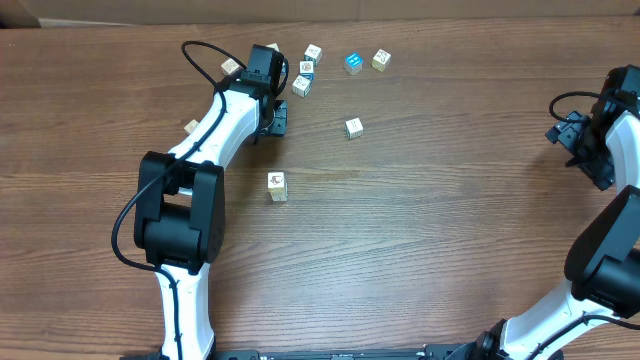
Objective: Form a tower
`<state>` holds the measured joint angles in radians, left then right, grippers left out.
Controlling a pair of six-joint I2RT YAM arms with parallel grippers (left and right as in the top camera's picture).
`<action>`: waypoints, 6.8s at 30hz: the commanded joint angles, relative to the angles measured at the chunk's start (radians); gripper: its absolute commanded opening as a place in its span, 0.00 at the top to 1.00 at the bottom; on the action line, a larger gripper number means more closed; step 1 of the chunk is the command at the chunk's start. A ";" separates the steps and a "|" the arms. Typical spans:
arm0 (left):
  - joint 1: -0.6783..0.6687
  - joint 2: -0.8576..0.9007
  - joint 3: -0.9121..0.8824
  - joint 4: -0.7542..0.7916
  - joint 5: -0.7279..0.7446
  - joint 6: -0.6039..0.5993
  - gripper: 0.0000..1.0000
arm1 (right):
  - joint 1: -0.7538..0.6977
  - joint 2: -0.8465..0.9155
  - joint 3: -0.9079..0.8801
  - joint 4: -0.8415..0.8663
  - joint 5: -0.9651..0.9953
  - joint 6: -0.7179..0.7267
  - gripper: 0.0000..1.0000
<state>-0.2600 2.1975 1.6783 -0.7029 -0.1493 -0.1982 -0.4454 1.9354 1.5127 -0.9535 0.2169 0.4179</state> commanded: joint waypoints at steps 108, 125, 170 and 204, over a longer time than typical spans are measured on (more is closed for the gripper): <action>0.037 -0.566 0.066 -0.470 0.364 -0.125 0.96 | -0.004 -0.026 0.019 0.005 0.006 -0.004 0.00; -0.047 -0.536 0.057 -0.581 0.201 -0.238 0.96 | -0.004 -0.026 0.019 0.005 0.006 -0.003 0.00; -0.183 -0.510 -0.322 -0.283 0.007 -0.269 0.96 | -0.004 -0.026 0.019 0.005 0.006 -0.004 0.00; -0.183 -0.509 -0.322 -0.261 -0.015 -0.274 0.95 | -0.004 -0.026 0.019 0.005 0.006 -0.004 0.00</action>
<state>-0.4389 1.6855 1.3628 -0.9707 -0.1474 -0.4866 -0.4454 1.9354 1.5127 -0.9531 0.2169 0.4179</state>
